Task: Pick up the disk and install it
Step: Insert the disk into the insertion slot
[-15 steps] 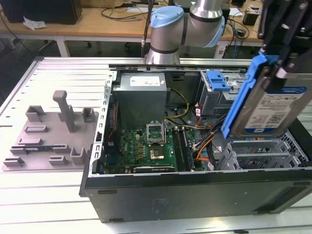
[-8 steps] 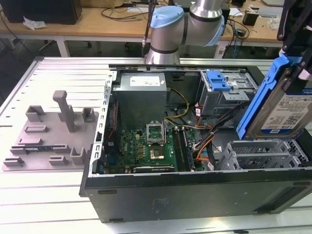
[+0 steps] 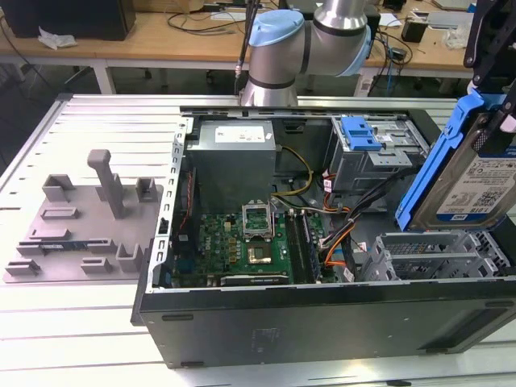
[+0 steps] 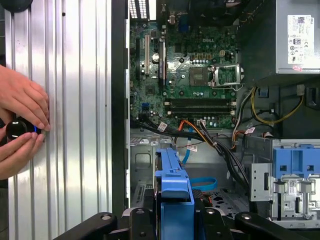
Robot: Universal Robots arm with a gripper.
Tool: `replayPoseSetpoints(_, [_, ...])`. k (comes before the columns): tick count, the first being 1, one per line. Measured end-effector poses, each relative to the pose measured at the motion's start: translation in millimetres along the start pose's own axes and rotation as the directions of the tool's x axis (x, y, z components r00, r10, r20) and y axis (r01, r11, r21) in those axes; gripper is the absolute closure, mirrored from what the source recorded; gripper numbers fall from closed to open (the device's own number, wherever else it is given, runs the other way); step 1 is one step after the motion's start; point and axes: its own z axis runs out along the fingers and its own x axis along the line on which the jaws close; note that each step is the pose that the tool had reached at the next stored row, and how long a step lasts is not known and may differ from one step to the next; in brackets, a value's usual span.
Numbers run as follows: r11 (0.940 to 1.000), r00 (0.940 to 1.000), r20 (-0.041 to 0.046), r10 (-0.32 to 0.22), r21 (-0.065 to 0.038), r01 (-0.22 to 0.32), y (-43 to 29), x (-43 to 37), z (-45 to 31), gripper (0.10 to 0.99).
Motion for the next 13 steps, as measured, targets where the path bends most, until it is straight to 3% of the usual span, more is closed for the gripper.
replayPoseSetpoints(13, [1.0000,1.0000,0.0001,-0.001,0.000,0.001,0.0,-3.5,0.3,0.718])
